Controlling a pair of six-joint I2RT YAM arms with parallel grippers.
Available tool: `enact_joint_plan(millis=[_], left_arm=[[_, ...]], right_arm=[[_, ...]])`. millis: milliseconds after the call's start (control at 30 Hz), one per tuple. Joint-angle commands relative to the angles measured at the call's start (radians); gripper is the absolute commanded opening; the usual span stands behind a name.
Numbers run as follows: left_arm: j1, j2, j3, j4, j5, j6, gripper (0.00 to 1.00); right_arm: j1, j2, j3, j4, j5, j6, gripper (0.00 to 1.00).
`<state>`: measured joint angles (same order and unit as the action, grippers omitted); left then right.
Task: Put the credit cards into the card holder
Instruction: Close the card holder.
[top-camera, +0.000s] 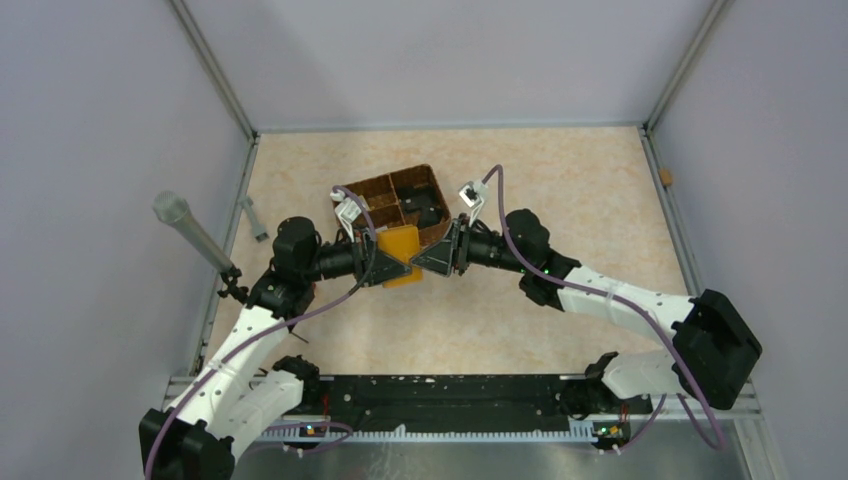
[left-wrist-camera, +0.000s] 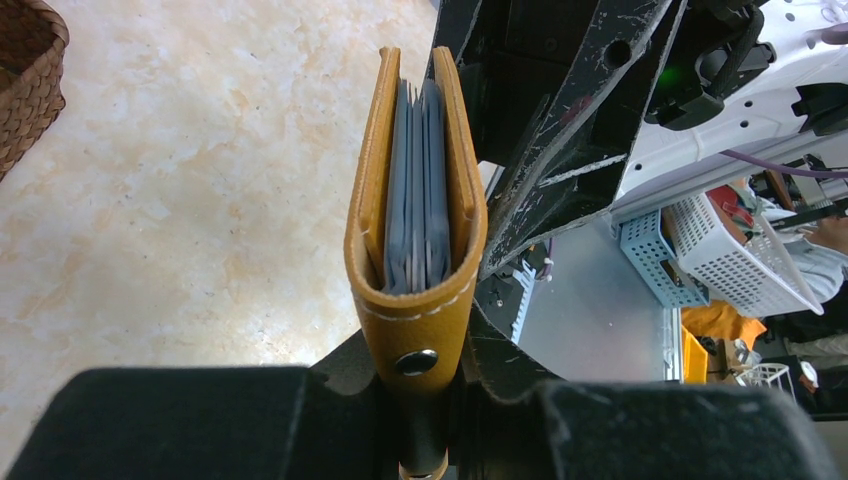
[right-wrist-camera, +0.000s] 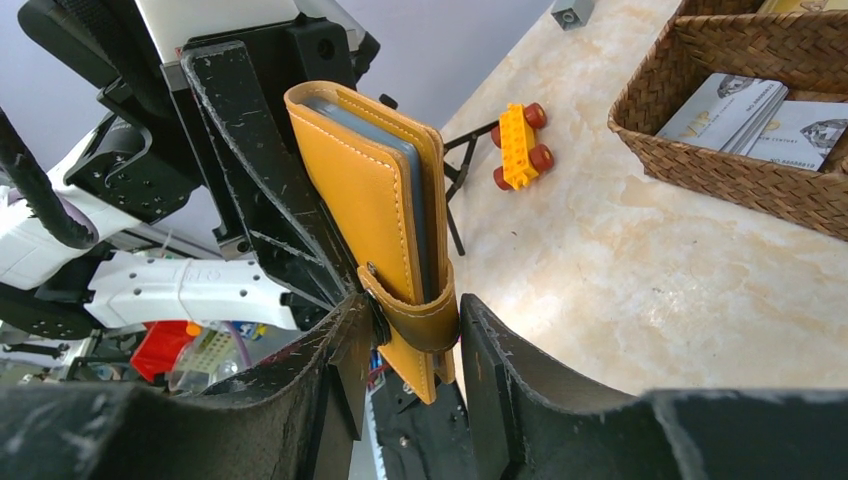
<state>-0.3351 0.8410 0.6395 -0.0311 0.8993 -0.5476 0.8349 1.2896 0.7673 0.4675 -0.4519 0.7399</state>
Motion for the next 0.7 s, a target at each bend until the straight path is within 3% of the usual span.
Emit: enact_joint_plan(millis=[0, 667], left_arm=[[0.002, -0.003, 0.042, 0.036, 0.013, 0.008, 0.00], [0.002, 0.002, 0.037, 0.040, 0.020, 0.005, 0.00]], right_arm=[[0.010, 0.001, 0.049, 0.034, 0.007, -0.014, 0.39], [0.012, 0.027, 0.066, 0.116, -0.037, 0.035, 0.38]])
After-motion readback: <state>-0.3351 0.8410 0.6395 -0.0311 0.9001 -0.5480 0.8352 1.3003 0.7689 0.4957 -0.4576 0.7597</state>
